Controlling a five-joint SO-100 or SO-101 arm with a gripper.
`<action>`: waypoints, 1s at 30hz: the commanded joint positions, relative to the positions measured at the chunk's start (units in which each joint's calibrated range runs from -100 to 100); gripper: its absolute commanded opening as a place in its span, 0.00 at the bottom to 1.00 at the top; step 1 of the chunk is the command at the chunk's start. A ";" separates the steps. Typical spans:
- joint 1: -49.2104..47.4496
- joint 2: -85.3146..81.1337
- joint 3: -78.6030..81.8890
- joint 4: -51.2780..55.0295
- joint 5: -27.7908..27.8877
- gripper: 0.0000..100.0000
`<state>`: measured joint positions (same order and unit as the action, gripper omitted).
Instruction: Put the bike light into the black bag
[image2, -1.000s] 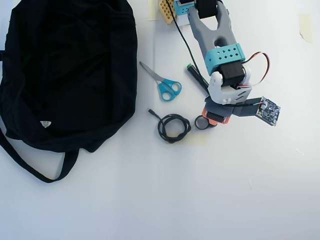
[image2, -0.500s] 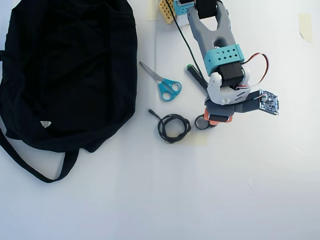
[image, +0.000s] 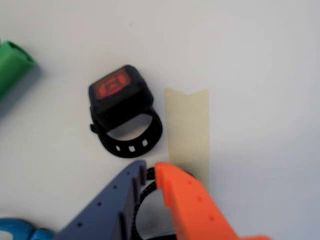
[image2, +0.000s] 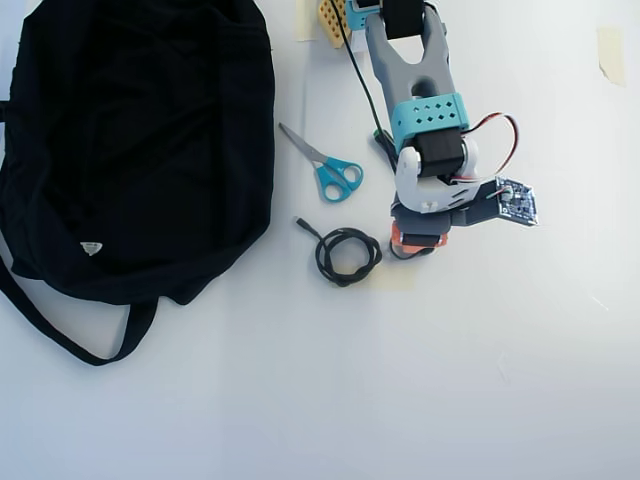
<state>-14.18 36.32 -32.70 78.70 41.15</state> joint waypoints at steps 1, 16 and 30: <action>-0.63 0.69 -2.07 -0.84 0.54 0.02; -2.65 4.26 -1.98 -6.87 -1.08 0.14; -2.65 5.75 -1.98 -7.21 -1.14 0.34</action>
<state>-16.02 43.30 -32.78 72.95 40.22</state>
